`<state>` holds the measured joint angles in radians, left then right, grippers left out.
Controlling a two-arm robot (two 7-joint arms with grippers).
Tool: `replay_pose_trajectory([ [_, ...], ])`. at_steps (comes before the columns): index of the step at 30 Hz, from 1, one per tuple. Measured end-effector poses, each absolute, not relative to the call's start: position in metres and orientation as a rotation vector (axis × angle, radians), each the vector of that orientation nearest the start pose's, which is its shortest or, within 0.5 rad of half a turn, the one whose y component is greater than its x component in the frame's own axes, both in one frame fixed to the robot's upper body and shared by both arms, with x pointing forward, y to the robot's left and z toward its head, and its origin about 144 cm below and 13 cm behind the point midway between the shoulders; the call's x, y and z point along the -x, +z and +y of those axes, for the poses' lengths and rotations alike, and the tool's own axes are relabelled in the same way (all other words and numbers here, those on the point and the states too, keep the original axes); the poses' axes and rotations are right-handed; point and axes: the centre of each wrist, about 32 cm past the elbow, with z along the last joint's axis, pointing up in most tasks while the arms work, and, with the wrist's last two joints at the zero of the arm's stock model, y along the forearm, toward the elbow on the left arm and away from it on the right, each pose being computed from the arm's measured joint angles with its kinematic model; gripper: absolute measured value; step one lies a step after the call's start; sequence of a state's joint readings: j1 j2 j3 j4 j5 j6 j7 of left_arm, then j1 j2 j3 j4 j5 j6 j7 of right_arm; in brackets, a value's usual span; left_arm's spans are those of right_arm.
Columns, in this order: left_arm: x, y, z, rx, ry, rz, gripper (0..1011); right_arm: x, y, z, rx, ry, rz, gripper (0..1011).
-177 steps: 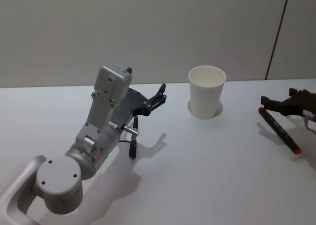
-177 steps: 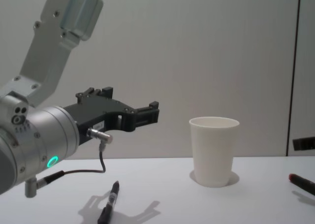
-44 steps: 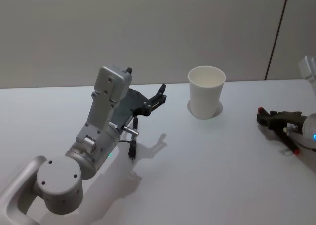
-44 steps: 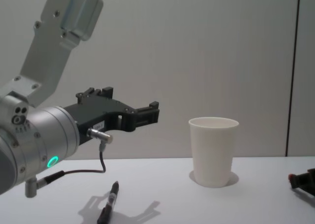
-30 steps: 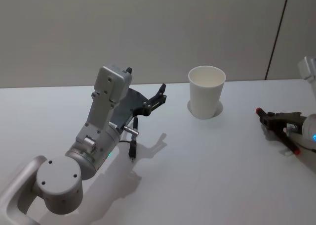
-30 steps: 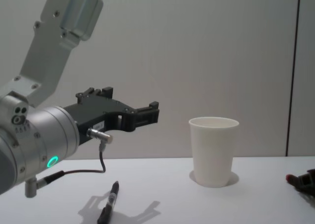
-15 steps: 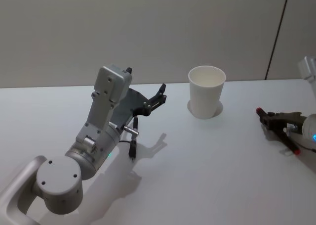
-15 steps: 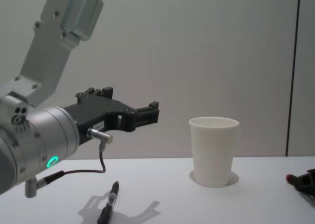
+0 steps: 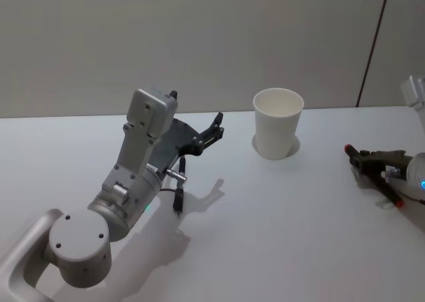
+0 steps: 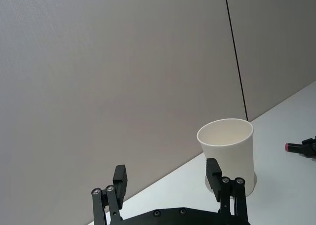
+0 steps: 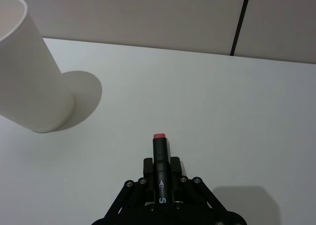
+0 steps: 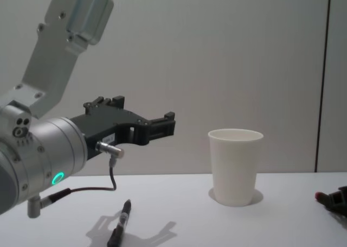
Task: Place the pen into the pen holder.
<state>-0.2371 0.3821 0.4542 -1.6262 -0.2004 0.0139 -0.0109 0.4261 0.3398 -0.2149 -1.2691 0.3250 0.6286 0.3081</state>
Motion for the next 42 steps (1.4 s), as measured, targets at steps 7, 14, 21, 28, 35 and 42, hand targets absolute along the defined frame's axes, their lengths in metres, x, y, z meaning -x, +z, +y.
replay_pose_trajectory([
  [7, -0.492, 1.2044, 0.1984, -0.061, 1.124, -0.268, 1001, -0.5689, 1.2032, -0.2963, 0.428, -1.161, 0.417, 187],
  [14, -0.492, 1.2044, 0.1984, -0.061, 1.124, -0.268, 1001, -0.5689, 1.2032, -0.2963, 0.428, -1.161, 0.417, 187],
  [21, -0.492, 1.2044, 0.1984, -0.061, 1.124, -0.268, 1001, -0.5689, 1.2032, -0.2963, 0.428, -1.161, 0.417, 187],
  [28, -0.492, 1.2044, 0.1984, -0.061, 1.124, -0.268, 1001, -0.569, 1.2032, -0.2964, 0.428, -1.161, 0.417, 187],
  [35, -0.492, 1.2044, 0.1984, -0.061, 1.124, -0.268, 1001, -0.5691, 1.2034, -0.2957, 0.422, -1.169, 0.386, 187],
  [42, -0.492, 1.2044, 0.1984, -0.061, 1.124, -0.268, 1001, -0.5683, 1.205, -0.2944, 0.39, -1.198, 0.318, 187],
])
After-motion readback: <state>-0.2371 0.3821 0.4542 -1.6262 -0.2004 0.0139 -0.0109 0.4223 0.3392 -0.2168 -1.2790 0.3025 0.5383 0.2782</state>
